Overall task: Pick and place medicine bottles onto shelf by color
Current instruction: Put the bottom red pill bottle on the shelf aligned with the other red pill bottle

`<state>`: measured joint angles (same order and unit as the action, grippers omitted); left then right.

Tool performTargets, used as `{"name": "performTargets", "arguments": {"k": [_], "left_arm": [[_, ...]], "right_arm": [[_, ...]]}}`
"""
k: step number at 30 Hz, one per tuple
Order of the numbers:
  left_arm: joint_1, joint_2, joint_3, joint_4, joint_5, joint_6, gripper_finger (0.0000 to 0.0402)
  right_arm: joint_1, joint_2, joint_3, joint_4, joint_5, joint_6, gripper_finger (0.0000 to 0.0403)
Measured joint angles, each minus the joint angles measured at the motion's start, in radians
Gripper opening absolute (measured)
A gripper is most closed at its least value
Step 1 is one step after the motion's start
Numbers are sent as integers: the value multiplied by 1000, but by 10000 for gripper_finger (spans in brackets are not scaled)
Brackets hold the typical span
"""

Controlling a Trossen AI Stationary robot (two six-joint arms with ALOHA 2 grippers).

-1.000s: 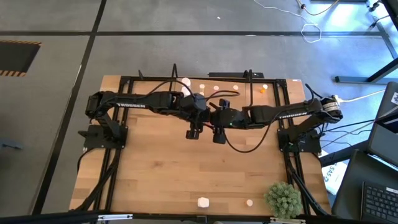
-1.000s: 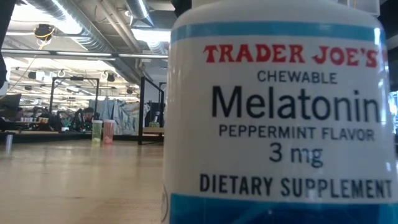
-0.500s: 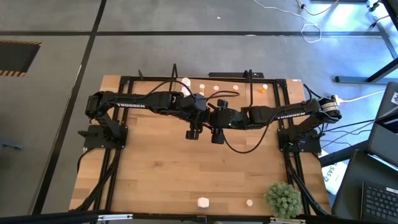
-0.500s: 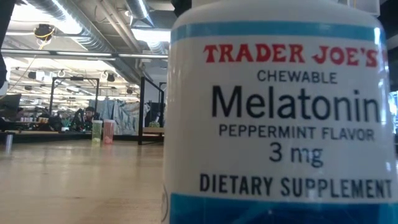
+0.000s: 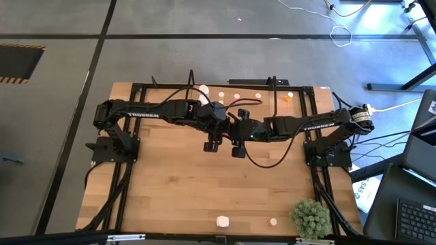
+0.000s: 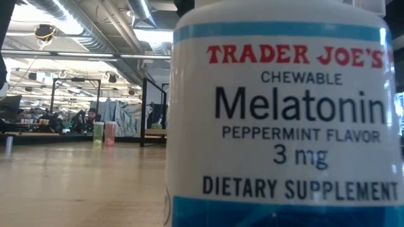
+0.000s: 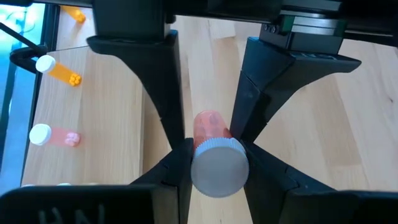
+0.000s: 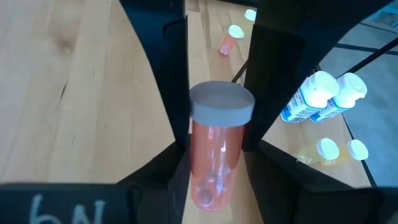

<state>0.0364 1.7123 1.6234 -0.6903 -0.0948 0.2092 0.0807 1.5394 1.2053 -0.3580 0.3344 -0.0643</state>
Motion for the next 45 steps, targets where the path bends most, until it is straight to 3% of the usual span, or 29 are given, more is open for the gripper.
{"name": "performTargets", "arguments": {"k": [45], "left_arm": [[-1, 1, -1, 20, -34, 29, 108]], "right_arm": [[0, 0, 0, 0, 5, 0, 135]]}}
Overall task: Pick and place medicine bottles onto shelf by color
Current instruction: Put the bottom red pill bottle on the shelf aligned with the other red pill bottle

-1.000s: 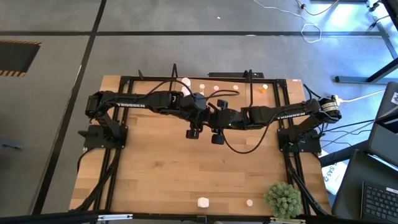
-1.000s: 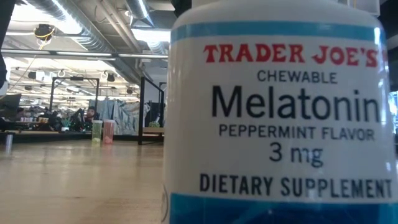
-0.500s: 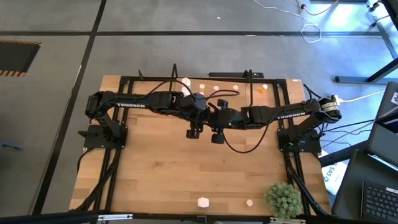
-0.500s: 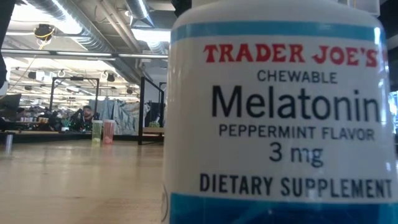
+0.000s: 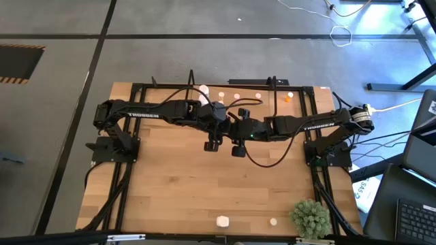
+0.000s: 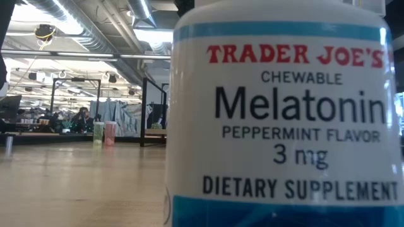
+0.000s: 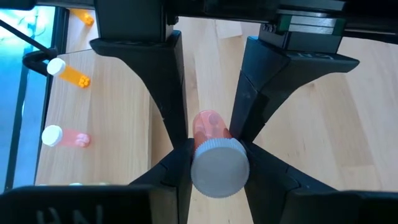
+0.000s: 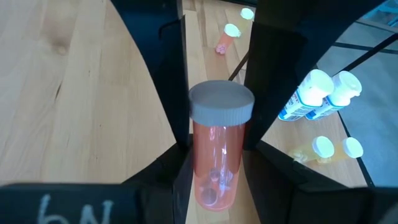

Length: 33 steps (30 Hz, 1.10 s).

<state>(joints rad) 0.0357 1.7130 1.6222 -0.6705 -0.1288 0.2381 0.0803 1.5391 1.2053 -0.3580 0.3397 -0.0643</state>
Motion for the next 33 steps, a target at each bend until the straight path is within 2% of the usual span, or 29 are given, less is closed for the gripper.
{"name": "performTargets", "arguments": {"k": [14, 33], "left_arm": [[-6, 0, 0, 11, -12, 49, 149], [-18, -8, 1, 17, -48, 35, 151]], "right_arm": [[0, -2, 0, 0, 0, 4, 135], [0, -1, 1, -24, -1, 1, 135]]}}
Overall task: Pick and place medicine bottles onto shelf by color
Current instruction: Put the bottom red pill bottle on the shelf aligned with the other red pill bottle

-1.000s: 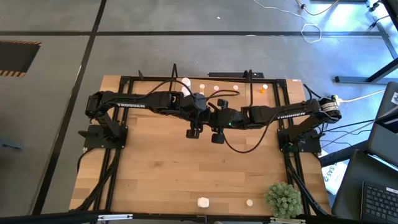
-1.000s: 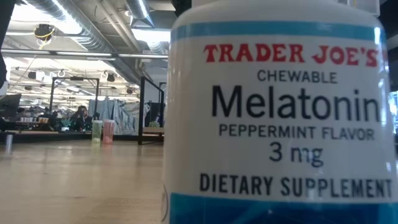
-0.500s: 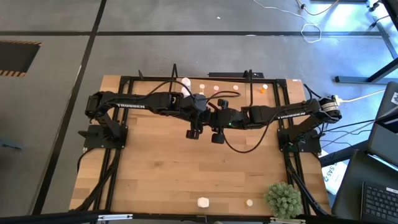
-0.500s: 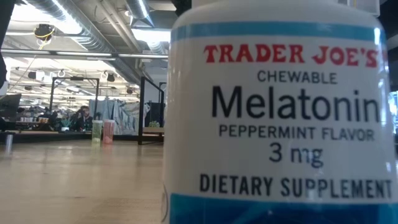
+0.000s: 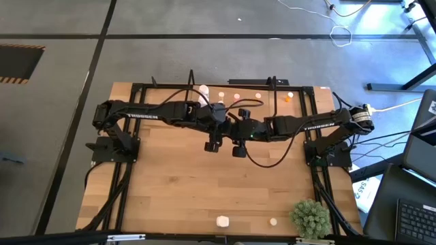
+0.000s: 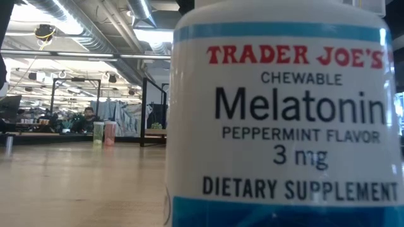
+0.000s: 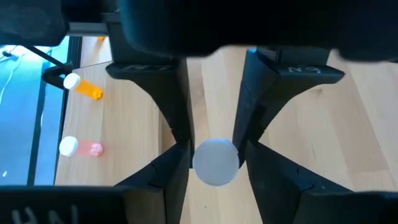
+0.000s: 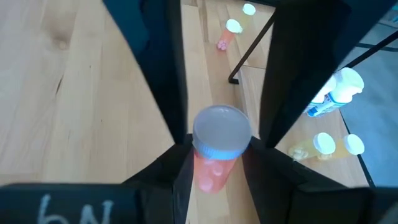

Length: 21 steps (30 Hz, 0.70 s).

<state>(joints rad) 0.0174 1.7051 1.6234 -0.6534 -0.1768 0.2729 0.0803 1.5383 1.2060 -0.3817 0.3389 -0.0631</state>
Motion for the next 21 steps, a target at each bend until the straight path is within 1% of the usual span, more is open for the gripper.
{"name": "performTargets", "arguments": {"k": [7, 13, 19, 21], "left_arm": [[0, -1, 0, -2, -9, 0, 151], [-1, -18, -1, -17, -118, 0, 151], [-1, -61, 1, -14, -127, -7, 151], [-1, -87, 0, -57, -126, -15, 151]], "right_arm": [[0, 0, 0, -2, 0, 0, 135], [0, 0, 0, -3, 4, -1, 135], [0, 1, 0, -6, 36, -4, 135], [0, -1, 0, -3, 35, -11, 135]]}}
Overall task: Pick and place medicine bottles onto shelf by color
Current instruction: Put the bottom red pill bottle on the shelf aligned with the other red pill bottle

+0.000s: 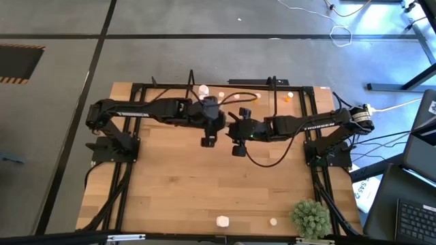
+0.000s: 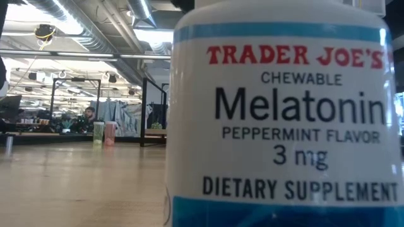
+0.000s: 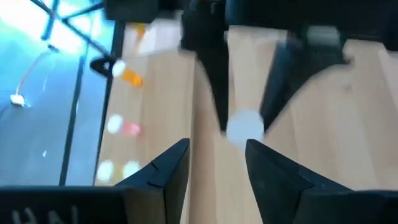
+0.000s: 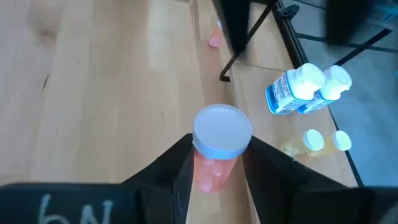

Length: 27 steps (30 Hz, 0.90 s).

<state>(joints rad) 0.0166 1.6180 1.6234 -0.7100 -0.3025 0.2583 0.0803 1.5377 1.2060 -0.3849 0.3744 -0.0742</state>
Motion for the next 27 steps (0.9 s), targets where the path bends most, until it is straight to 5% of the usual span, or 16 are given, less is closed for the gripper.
{"name": "performTargets", "arguments": {"k": [14, 27], "left_arm": [[-3, -89, -2, -172, -9, -119, 151], [-51, -128, 0, -253, -103, -138, 151]], "right_arm": [[-31, -56, -1, -100, 1, 41, 135], [-99, -337, -60, -121, 1, 72, 135]]}}
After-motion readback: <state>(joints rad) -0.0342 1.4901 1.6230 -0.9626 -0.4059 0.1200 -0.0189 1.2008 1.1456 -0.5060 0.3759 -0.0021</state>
